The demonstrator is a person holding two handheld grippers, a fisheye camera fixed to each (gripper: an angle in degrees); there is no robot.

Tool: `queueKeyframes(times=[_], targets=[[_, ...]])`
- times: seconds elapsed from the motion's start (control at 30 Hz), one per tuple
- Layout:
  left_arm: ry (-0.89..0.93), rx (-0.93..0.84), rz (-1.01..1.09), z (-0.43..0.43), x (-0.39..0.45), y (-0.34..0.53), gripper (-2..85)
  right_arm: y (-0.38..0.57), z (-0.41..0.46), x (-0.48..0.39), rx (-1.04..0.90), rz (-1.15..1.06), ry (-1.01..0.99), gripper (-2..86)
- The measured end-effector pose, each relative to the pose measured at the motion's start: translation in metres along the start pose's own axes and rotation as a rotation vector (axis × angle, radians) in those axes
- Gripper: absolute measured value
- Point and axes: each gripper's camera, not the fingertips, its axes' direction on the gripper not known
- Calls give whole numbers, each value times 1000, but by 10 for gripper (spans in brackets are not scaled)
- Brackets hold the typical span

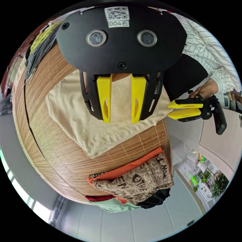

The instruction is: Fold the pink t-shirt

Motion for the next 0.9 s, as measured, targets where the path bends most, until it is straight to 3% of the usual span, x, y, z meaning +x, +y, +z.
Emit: queueKeyframes(times=[0.17, 0.3, 0.43, 0.57, 0.9], targets=[[-33, -1, 28, 2, 2, 0, 43, -19, 16, -15, -51, -98, 50, 97], [-41, -24, 31, 6, 0, -2, 23, -19, 31, -19, -79, -168, 76, 27], [-20, -27, 7, 5, -8, -1, 15, -16, 32, -5, -31, -114, 94, 2], [0, -18, -2, -1, -15, 1, 13, -10, 37, 9, -35, -63, 72, 18], [25, 100, -15, -46, -25, -47, 15, -6, 12, 14, -21, -310, -97, 111]])
